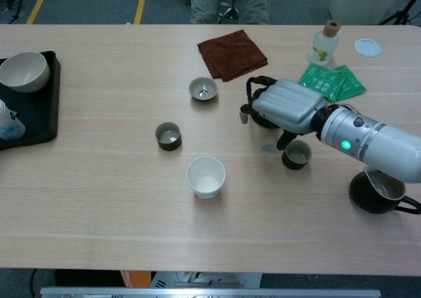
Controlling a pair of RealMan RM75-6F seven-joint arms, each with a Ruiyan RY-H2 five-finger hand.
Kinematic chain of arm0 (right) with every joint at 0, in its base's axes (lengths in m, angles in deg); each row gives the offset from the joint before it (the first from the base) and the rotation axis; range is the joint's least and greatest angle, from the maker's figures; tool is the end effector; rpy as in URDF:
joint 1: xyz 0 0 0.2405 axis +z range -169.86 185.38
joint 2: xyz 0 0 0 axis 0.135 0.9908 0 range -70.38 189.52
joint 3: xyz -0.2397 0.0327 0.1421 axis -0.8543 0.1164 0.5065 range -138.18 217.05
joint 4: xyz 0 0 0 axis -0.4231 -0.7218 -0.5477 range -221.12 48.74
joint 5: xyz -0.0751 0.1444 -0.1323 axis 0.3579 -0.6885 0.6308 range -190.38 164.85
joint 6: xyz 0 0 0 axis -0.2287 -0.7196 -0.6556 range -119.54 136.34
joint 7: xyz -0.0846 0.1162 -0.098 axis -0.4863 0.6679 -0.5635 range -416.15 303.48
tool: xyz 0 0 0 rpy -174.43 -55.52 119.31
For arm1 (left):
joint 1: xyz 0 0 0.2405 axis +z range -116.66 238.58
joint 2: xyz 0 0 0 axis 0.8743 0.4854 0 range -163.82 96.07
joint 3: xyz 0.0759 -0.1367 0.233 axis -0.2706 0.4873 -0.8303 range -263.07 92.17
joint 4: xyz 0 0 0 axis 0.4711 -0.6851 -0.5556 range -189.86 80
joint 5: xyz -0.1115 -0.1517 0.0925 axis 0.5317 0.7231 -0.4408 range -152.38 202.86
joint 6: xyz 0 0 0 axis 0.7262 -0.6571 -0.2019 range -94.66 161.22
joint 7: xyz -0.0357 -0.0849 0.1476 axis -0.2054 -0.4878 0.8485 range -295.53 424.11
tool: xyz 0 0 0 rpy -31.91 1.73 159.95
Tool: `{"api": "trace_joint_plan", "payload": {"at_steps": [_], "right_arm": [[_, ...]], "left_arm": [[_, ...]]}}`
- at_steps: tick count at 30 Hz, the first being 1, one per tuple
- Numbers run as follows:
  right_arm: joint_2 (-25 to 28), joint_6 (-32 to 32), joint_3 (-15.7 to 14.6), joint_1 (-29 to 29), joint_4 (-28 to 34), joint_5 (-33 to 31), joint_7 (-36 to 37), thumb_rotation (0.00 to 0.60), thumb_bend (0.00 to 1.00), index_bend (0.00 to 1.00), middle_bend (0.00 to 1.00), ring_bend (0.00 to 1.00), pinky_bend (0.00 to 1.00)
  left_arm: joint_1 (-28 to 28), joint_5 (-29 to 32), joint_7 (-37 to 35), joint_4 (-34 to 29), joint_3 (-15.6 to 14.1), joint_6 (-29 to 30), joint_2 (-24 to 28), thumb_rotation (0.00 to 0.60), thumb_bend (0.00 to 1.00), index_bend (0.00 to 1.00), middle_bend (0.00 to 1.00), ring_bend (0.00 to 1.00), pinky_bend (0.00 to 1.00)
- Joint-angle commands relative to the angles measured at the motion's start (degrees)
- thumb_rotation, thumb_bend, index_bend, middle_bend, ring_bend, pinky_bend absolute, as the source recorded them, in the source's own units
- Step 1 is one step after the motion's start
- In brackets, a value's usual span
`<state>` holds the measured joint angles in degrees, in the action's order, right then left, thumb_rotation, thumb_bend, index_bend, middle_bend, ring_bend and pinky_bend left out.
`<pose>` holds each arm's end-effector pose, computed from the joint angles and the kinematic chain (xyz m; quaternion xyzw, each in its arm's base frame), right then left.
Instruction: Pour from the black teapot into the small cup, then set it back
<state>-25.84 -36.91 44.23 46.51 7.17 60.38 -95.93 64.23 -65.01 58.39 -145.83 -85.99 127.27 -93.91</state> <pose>-0.1597 -0.3151 -0.0573 0.8780 -0.2210 0.2527 0.3411 -0.3484 0.1521 0.2060 -0.5707 -0.3862 -0.3916 0.6098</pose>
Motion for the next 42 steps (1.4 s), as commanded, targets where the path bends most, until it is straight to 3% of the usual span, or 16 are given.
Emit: {"api": "trace_joint_plan", "payload": {"at_steps": [1,9,31,42], "right_arm": [[-1.03,0.27,-0.85,0.69,-1.00,-0.66,-0.36,0.491,0.18,0.32,0.41,0.24,0.00],[-3.33,0.08,-1.83,2.24,-3.84,-2.11,-1.41,0.491,0.18,0.32,0.41,0.24,0.00],[-5.84,-3.48,1.75,5.69,-10.64,-11.20,-2.69,0.491,0.18,0.32,0.41,0.24,0.00],[-5.16,-5.25,1.78,6.11,-10.58,-15.19,-3.05,0.491,0.18,0.32,0.41,0.24,0.00]], "left_arm": [[0.14,0.07,-0.28,0.20,0.03,0.15,0.01,0.600,0.29,0.23,0.24,0.18,0.10],[0.27,0.21,-0.80,0.77,0.08,0.09,-0.08,0.600,0.29,0.23,0.24,0.18,0.10],[0.04,1.02,-2.16,2.20,0.46,-0.89,-0.31,0.600,0.29,0.23,0.24,0.18,0.10],[-0.20,1.05,-2.92,3.05,0.50,-1.38,-0.54,0.600,0.29,0.23,0.24,0.18,0.10]]}}
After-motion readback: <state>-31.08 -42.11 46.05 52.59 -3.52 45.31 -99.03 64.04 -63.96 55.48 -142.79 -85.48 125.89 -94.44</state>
